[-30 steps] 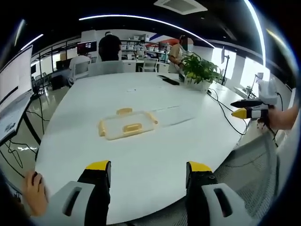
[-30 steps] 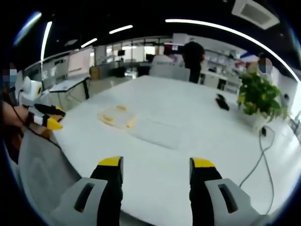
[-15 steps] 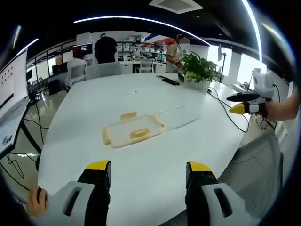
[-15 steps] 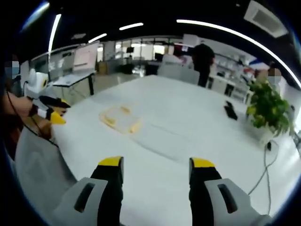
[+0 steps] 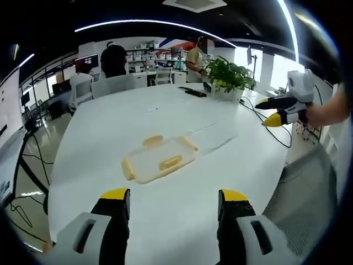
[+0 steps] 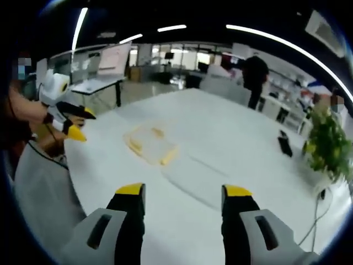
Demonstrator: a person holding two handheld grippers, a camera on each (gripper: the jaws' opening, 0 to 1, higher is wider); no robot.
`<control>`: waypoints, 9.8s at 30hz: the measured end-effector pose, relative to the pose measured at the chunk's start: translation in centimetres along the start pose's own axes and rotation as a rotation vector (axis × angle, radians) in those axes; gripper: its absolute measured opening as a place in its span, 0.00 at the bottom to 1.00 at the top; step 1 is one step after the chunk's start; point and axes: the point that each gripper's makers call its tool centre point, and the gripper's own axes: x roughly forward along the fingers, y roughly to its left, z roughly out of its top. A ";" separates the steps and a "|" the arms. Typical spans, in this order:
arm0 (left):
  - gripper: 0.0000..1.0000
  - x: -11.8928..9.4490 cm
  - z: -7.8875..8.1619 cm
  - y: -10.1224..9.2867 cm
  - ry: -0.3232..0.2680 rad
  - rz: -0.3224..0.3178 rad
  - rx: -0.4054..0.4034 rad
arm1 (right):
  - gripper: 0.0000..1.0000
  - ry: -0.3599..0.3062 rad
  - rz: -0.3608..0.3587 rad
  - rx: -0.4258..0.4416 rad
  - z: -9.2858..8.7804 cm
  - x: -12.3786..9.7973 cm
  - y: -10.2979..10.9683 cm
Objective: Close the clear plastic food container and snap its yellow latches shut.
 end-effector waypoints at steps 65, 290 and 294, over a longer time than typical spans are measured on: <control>0.61 9.3 0.6 8.4 0.301 -0.441 0.570 | 0.48 0.264 0.592 -0.608 2.1 16.0 5.4; 0.33 15.9 11.1 -7.0 0.342 -0.618 0.832 | 0.35 0.490 0.636 -0.705 -2.5 6.2 -9.8; 0.33 16.5 11.1 -7.7 0.346 -0.618 0.831 | 0.35 0.493 0.638 -0.705 -3.0 6.0 -10.4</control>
